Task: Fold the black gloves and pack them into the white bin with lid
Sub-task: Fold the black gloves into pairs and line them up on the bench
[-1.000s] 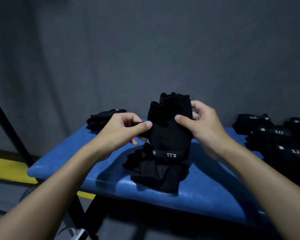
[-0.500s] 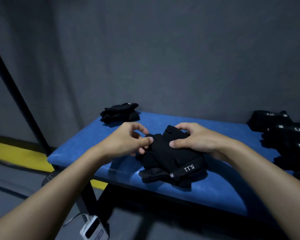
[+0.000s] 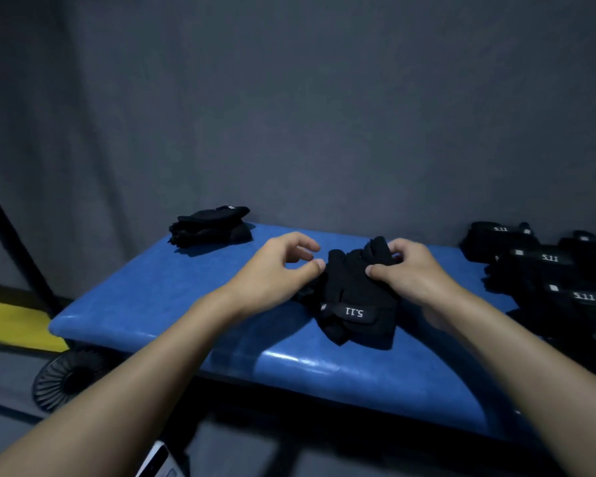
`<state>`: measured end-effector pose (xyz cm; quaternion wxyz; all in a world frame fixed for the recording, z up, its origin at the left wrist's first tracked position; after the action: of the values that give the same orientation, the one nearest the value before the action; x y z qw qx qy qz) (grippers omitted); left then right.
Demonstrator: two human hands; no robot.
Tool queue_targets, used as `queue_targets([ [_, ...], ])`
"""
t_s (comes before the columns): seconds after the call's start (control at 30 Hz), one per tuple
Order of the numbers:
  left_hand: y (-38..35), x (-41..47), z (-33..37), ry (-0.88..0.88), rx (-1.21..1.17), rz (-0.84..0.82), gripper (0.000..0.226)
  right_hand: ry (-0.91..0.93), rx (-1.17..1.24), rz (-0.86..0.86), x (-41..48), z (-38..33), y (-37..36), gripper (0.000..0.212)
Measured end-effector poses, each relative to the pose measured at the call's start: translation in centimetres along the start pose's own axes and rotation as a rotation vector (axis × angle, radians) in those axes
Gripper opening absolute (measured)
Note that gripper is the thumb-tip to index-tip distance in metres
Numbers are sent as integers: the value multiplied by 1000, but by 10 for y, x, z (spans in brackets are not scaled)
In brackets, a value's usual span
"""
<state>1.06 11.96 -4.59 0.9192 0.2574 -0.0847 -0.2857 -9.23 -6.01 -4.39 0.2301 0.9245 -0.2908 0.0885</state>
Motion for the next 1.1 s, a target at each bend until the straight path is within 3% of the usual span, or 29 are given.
queue_targets([
  [0.1, -14, 6, 8, -41, 29, 9, 39, 117, 123, -8, -3, -6, 8, 14],
  [0.23, -16, 9, 26, -51, -183, 14, 58, 228, 438, -70, -10, -23, 8, 17],
  [0.5, 4, -1, 38, -113, -371, -21, 36, 216, 718, -13, -8, -38, 18, 22],
  [0.57, 7, -4, 39, -156, -373, -6, 38, 193, 685, 6, -7, -36, 18, 18],
  [0.67, 8, -5, 38, -196, -327, 97, 40, 163, 453, -10, -9, -32, 15, 9],
  [0.83, 7, -4, 32, -151, -359, 228, 35, 71, 410, -193, -12, -24, 7, 32],
  [1.0, 1, -2, 25, -1, -396, 115, 38, 76, 406, -98, -4, -20, 8, 53],
  [1.1, -1, 1, 19, 87, -316, 45, 38, 91, 279, -20, 1, -16, 8, 36],
])
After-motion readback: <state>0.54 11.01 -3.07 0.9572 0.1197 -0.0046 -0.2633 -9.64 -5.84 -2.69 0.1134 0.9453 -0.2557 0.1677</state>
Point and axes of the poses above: each hand's wrist, its own x-axis towards the middle knuckle, its own y-axis out of the back of the hand, z = x × y, the point moved 3 cm from there along x, towards the middle knuckle, and after that the axes turned 15 degrees about y, right-handed, at the moved point
